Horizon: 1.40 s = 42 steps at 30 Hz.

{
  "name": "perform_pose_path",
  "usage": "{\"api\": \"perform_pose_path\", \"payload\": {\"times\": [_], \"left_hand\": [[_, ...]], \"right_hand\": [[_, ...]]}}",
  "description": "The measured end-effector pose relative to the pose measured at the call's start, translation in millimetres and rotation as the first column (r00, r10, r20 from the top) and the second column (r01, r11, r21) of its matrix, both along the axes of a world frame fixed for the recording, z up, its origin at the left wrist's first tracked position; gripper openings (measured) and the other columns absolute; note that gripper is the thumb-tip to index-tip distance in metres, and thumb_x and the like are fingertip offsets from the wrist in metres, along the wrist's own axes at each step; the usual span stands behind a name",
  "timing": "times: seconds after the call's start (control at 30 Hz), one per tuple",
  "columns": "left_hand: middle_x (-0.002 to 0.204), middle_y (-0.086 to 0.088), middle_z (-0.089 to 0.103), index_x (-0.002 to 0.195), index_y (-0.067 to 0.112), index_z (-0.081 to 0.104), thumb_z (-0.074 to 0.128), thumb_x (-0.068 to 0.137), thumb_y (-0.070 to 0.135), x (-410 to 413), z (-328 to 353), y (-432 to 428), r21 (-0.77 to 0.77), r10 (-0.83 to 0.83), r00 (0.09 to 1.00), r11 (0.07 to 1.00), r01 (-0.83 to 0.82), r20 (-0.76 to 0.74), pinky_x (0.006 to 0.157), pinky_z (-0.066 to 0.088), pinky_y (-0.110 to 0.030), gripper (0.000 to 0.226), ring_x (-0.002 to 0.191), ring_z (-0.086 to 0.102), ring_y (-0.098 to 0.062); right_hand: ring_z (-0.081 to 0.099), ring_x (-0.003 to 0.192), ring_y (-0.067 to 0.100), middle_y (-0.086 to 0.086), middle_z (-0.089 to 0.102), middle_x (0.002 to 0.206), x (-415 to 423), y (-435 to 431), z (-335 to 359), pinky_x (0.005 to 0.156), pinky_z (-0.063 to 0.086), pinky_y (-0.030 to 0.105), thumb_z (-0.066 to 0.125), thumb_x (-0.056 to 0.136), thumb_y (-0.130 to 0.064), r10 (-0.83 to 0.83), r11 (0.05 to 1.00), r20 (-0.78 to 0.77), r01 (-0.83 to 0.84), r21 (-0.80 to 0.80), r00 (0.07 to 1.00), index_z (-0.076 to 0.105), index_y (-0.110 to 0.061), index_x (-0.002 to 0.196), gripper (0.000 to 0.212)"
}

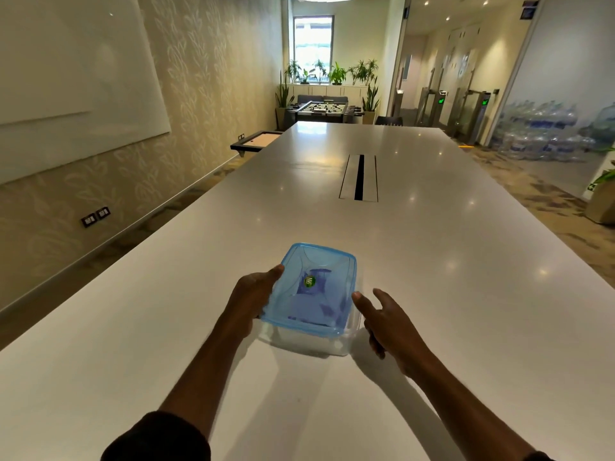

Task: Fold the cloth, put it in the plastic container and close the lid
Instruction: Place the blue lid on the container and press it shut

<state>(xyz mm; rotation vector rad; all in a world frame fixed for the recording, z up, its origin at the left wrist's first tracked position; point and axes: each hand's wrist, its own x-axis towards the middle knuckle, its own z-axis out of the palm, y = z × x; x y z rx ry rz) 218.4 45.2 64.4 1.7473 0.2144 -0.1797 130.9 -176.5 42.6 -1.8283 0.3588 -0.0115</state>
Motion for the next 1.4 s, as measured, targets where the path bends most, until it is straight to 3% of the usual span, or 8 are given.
{"api": "perform_pose_path", "payload": {"times": [0.33,0.5,0.73,0.87,1.0,1.2,1.27,1.4], "left_hand": [[0.067,-0.012,0.055,0.07,0.011,0.065,0.061,0.065,0.039,26.4,1.3,-27.4,0.165,-0.031,0.993,0.986,0.012,0.11,0.06,0.039,-0.033,0.029,0.063,0.05,-0.021],[0.087,-0.014,0.068,0.089,0.01,0.07,0.054,0.088,0.022,17.2,-7.3,-33.1,0.323,-0.028,0.983,0.946,-0.034,0.184,0.074,0.049,-0.035,0.02,0.083,0.062,-0.033],[0.079,-0.014,0.064,0.084,0.001,0.062,0.042,0.09,0.012,11.6,-12.6,-33.7,0.341,-0.032,0.972,0.939,-0.052,0.235,0.056,0.038,-0.029,0.023,0.072,0.057,-0.03],[0.071,-0.006,0.056,0.076,0.008,0.056,0.041,0.09,0.01,7.5,-12.2,-37.0,0.33,-0.016,0.964,0.941,-0.074,0.264,0.048,0.032,-0.025,0.021,0.064,0.052,-0.023],[0.085,-0.013,0.065,0.084,0.008,0.06,0.042,0.089,0.014,8.6,-14.4,-39.8,0.333,-0.002,0.97,0.94,-0.082,0.244,0.055,0.036,-0.027,0.019,0.075,0.056,-0.03],[0.113,-0.011,0.066,0.12,0.013,0.058,0.052,0.091,0.034,12.5,-15.5,-40.6,0.369,-0.013,0.98,0.927,-0.062,0.197,0.08,0.047,-0.033,0.037,0.1,0.061,-0.03],[0.111,-0.011,0.067,0.118,0.015,0.06,0.051,0.091,0.038,15.6,-17.7,-40.9,0.352,-0.043,0.985,0.936,-0.017,0.164,0.083,0.05,-0.036,0.036,0.099,0.062,-0.031],[0.103,-0.016,0.067,0.106,0.012,0.062,0.043,0.092,0.043,18.9,-19.7,-40.6,0.35,-0.109,0.991,0.934,0.076,0.077,0.081,0.051,-0.038,0.039,0.091,0.063,-0.032]], "right_hand": [[0.057,0.05,0.016,0.002,0.063,0.081,16.3,7.9,9.5,0.041,0.046,0.026,0.056,0.089,-0.054,-0.049,0.996,-0.012,0.048,-0.075,0.999,0.034,-0.016,0.147,0.072],[0.059,0.051,0.013,-0.001,0.064,0.081,18.0,9.1,6.0,0.04,0.046,0.024,0.057,0.09,-0.049,-0.049,0.992,0.008,0.05,-0.117,0.999,0.038,-0.018,0.145,0.066],[0.063,0.064,0.013,0.006,0.07,0.098,17.9,16.6,4.7,0.039,0.044,0.02,0.056,0.093,-0.043,-0.035,0.987,0.043,0.042,-0.157,0.998,0.05,-0.021,0.133,0.046],[0.065,0.075,0.017,0.0,0.069,0.097,18.7,19.2,2.3,0.055,0.052,0.03,0.053,0.094,-0.044,-0.004,0.975,0.083,0.022,-0.223,0.997,0.055,-0.024,0.125,0.038],[0.065,0.064,0.019,0.004,0.068,0.094,18.6,16.1,-0.4,0.039,0.047,0.026,0.048,0.097,-0.042,0.007,0.979,0.061,0.005,-0.203,0.998,0.047,-0.021,0.132,0.041],[0.053,0.032,0.008,0.012,0.065,0.09,20.2,13.1,-2.8,0.03,0.038,0.024,0.037,0.101,-0.041,-0.065,0.985,0.052,0.072,-0.154,0.997,0.031,-0.011,0.145,0.054],[0.051,0.031,0.01,0.013,0.065,0.085,20.3,12.0,-4.0,0.029,0.036,0.024,0.037,0.101,-0.043,-0.083,0.986,0.058,0.091,-0.142,0.995,0.04,-0.01,0.138,0.049],[0.05,0.035,0.014,0.006,0.059,0.069,20.3,14.5,-6.2,0.031,0.037,0.027,0.036,0.101,-0.04,-0.08,0.989,0.1,0.092,-0.117,0.992,0.054,-0.009,0.098,0.037]]}}
